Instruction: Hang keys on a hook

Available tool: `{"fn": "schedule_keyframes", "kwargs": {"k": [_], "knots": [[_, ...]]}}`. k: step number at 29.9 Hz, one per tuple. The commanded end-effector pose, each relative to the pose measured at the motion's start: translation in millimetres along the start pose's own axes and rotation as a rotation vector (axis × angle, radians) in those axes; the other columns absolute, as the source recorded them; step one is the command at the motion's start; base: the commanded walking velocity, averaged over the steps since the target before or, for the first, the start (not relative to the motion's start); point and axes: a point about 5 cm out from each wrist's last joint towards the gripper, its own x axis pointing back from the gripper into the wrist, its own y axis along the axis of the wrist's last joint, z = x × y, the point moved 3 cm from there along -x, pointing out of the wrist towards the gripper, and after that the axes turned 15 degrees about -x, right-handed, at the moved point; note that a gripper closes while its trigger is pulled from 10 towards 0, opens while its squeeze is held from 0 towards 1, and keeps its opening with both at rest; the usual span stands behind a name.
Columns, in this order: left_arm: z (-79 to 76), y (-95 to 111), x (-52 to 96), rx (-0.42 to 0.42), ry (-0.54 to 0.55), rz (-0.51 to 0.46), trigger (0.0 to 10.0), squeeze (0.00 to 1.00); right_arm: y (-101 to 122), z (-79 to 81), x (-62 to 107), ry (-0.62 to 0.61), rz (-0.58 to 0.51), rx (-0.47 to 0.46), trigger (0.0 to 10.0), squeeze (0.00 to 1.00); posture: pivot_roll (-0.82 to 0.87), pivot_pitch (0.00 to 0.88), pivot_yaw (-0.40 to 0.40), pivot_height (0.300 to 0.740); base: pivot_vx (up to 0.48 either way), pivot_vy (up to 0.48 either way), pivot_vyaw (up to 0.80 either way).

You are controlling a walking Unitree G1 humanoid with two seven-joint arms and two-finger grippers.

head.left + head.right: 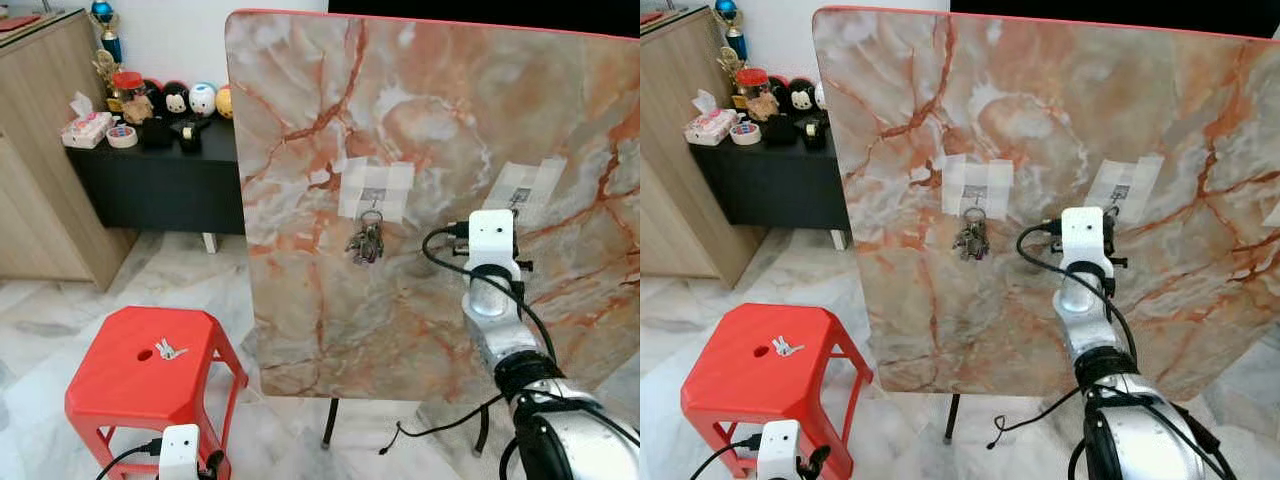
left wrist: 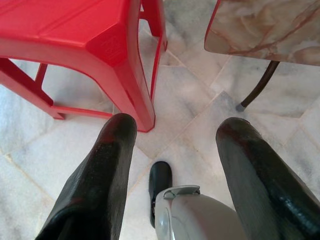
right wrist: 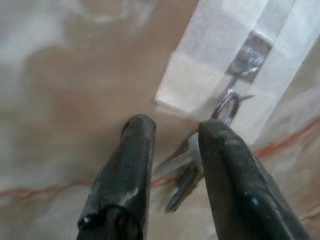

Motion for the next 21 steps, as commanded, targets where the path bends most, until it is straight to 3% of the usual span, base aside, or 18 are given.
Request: {"fn": "schedule_keyframes", "kwargs": {"k": [1, 3, 6, 8, 9, 10, 12, 13, 14, 15, 19, 20, 21], "knots": [[-3.3, -7.8, 2.4, 0.016, -0.003, 0.027, 10.0, 0.0, 1.2, 1.2, 3.4, 0.032, -0.022, -0.027, 10.0, 0.0, 0.08, 0.0, -0.107, 0.74, 0.0, 0.0, 0.0], [-3.5, -8.4, 2.6, 0.016, -0.003, 0.028, 10.0, 0.0, -8.8, 0.7, 9.7, 0.055, 0.003, -0.038, 10.0, 0.0, 0.08, 0.0, -0.108, 0.74, 0.0, 0.0, 0.0], [-3.6, -9.1, 2.9, 0.014, -0.004, 0.03, 10.0, 0.0, -41.2, -1.6, 25.8, 0.072, 0.128, -0.108, 10.0, 0.0, 0.08, 0.0, -0.109, 0.74, 0.0, 0.0, 0.0], [-4.0, -9.5, 3.0, 0.013, -0.005, 0.032, 10.0, 0.0, -66.4, -0.8, 39.6, 0.081, 0.235, -0.188, 10.0, 0.0, 0.07, 0.0, -0.11, 0.74, 0.0, 0.0, 0.0], [-4.2, -9.5, 3.0, 0.012, -0.006, 0.032, 10.0, 0.0, -89.6, -0.9, 54.4, 0.08, 0.332, -0.282, 10.0, 0.0, 0.07, 0.0, -0.11, 0.74, 0.0, 0.0, 0.0], [-4.2, -9.4, 3.0, 0.011, -0.007, 0.032, 10.0, 0.0, -99.8, -1.6, 60.7, 0.075, 0.379, -0.294, 10.0, 0.0, 0.07, 0.0, -0.11, 0.74, 0.0, 0.0, 0.0], [-4.0, -8.9, 2.8, 0.01, -0.007, 0.03, 10.0, 0.0, -120.8, -4.6, 74.7, 0.063, 0.467, -0.26, 10.0, 0.0, 0.07, 0.0, -0.109, 0.74, 0.0, 0.0, 0.0], [-4.0, -8.9, 2.8, 0.01, -0.007, 0.03, 10.0, 0.0, -120.8, -4.6, 74.7, 0.063, 0.467, -0.26, 10.0, 0.0, 0.07, 0.0, -0.109, 0.74, 0.0, 0.0, 0.0], [-3.1, -8.2, 2.5, 0.01, -0.004, 0.028, 10.0, 0.0, -151.2, -9.2, 100.4, 0.049, 0.605, -0.24, 10.0, 0.0, 0.08, 0.0, -0.11, 0.74, 0.0, 0.0, 0.0], [-3.1, -8.2, 2.5, 0.01, -0.004, 0.028, 10.0, 0.0, -151.2, -9.2, 100.4, 0.049, 0.605, -0.24, 10.0, 0.0, 0.08, 0.0, -0.11, 0.74, 0.0, 0.0, 0.0], [-0.4, -7.5, 2.1, 0.009, 0.0, 0.028, 10.0, 0.0, -185.4, -15.1, 137.8, 0.03, 0.772, -0.227, 10.0, 0.0, 0.07, 0.0, -0.105, 0.74, 0.0, 0.0, 0.0], [0.0, -7.4, 1.9, 0.009, 0.0, 0.029, 10.0, 0.0, -198.2, -16.3, 155.1, 0.031, 0.848, -0.225, 10.0, 0.0, 0.07, 0.0, -0.105, 0.74, 0.0, 0.0, 0.0], [0.0, -7.4, 1.9, 0.009, 0.0, 0.029, 10.0, 0.0, -198.2, -16.3, 155.1, 0.031, 0.848, -0.225, 10.0, 0.0, 0.07, 0.0, -0.105, 0.74, 0.0, 0.0, 0.0]]}}
